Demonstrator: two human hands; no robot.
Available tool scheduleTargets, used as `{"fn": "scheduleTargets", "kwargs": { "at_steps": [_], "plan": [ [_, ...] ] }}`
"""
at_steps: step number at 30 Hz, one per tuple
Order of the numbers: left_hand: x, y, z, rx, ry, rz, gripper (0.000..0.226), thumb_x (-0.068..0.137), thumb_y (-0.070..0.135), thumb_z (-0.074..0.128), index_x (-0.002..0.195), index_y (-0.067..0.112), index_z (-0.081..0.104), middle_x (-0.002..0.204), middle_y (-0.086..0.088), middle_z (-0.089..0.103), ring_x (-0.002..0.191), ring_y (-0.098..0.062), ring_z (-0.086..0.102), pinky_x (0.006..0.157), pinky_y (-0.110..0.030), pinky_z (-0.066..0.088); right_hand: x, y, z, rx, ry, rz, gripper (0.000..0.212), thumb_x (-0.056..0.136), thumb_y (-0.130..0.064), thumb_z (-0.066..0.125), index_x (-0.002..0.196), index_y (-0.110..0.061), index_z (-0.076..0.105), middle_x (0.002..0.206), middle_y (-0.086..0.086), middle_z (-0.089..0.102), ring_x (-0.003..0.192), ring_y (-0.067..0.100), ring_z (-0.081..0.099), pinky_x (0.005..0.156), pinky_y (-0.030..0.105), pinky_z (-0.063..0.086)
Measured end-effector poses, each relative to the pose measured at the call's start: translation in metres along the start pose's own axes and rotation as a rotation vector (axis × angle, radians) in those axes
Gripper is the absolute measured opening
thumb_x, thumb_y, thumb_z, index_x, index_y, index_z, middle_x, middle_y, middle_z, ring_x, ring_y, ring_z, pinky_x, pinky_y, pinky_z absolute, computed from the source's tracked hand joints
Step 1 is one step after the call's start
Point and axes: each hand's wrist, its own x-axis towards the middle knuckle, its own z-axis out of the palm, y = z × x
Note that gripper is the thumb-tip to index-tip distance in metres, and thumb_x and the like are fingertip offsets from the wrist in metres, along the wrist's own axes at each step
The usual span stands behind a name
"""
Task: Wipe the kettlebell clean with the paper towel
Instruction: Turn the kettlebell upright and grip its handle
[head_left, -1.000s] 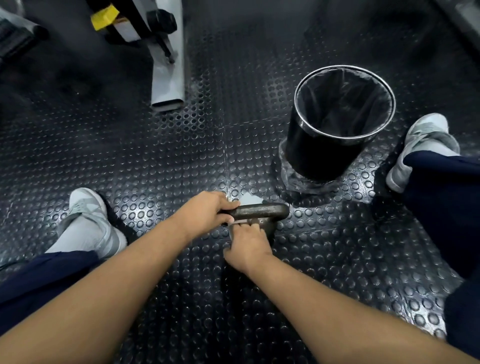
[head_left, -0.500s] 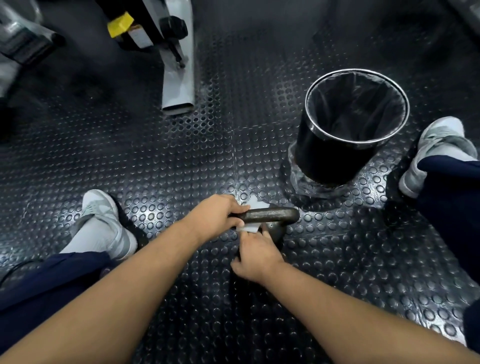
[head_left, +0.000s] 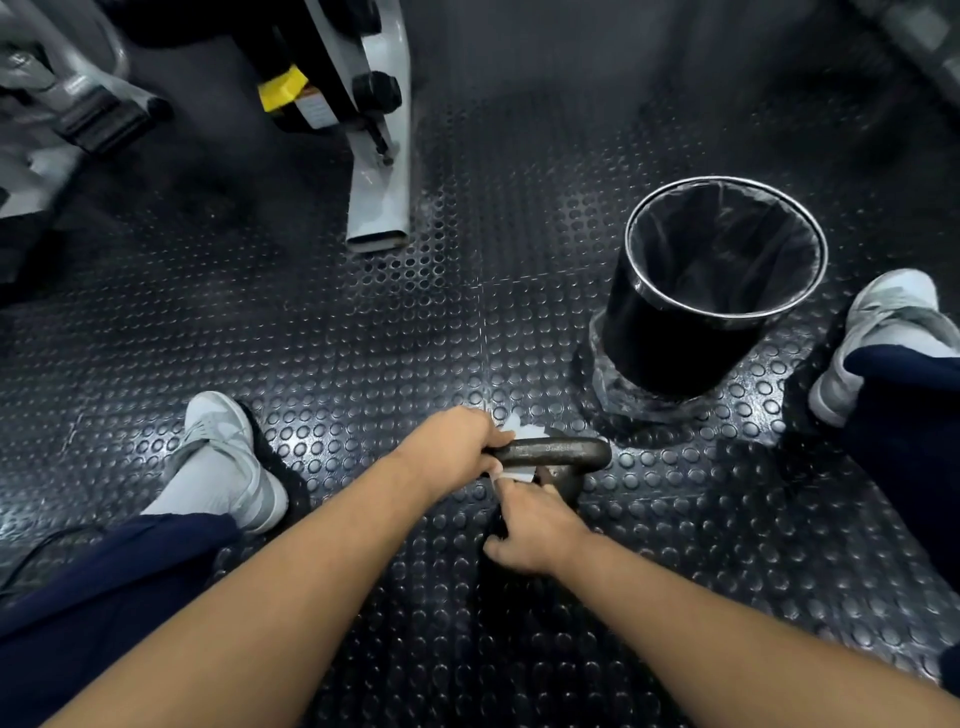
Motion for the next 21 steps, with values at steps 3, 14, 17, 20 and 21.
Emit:
{"fn": "scheduleTargets", "kwargs": {
  "at_steps": [3,14,17,20,21],
  "plan": [
    [-0.001,0.002,0.001,0.014,0.007,-0.004,0.054,0.097,0.035,0.073,0.148,0.027,0.059,0.131,0.000,0.070,0.121,-0.023,0.065,0.105,-0.038,0.051,0.015,-0.002,-0.007,-0.027,-0.034,0.043,0.064,0.088,-0.048,0.065,0.140,-0.014,0.050,0.126,0.009,0.067,0.124,0.029,0.061,0.115,0.040,0.037],
    [-0.003,0.010,-0.007,0.114,-0.010,0.018,0.039,0.100,0.029,0.068,0.138,0.020,0.066,0.119,-0.004,0.071,0.109,-0.027,0.069,0.097,-0.042,0.056,-0.005,0.000,0.002,-0.057,-0.007,-0.015,0.082,0.087,-0.047,0.064,0.152,-0.008,0.034,0.122,0.008,0.065,0.125,0.028,0.057,0.125,0.046,0.021],
    [-0.004,0.009,-0.003,0.110,-0.014,0.016,0.041,0.100,0.032,0.068,0.139,0.020,0.065,0.122,-0.007,0.069,0.111,-0.029,0.067,0.098,-0.043,0.055,0.016,-0.004,-0.013,-0.041,-0.054,0.067,0.061,0.089,-0.051,0.063,0.137,-0.014,0.052,0.129,0.010,0.065,0.124,0.031,0.060,0.109,0.038,0.044],
    [-0.003,0.009,-0.003,0.124,-0.011,0.015,0.044,0.100,0.035,0.067,0.141,0.020,0.063,0.129,-0.009,0.067,0.119,-0.031,0.065,0.101,-0.046,0.053,0.032,-0.003,-0.020,-0.086,-0.154,0.089,0.062,0.091,-0.054,0.061,0.142,-0.021,0.052,0.139,0.007,0.060,0.128,0.030,0.058,0.108,0.040,0.048],
    [-0.004,0.009,-0.003,0.125,-0.008,0.014,0.044,0.100,0.035,0.068,0.141,0.020,0.064,0.128,-0.009,0.067,0.118,-0.030,0.065,0.101,-0.046,0.054,0.032,-0.002,-0.018,-0.088,-0.148,0.090,0.062,0.090,-0.054,0.061,0.142,-0.022,0.052,0.138,0.007,0.061,0.128,0.030,0.059,0.107,0.040,0.048]
  ]
}}
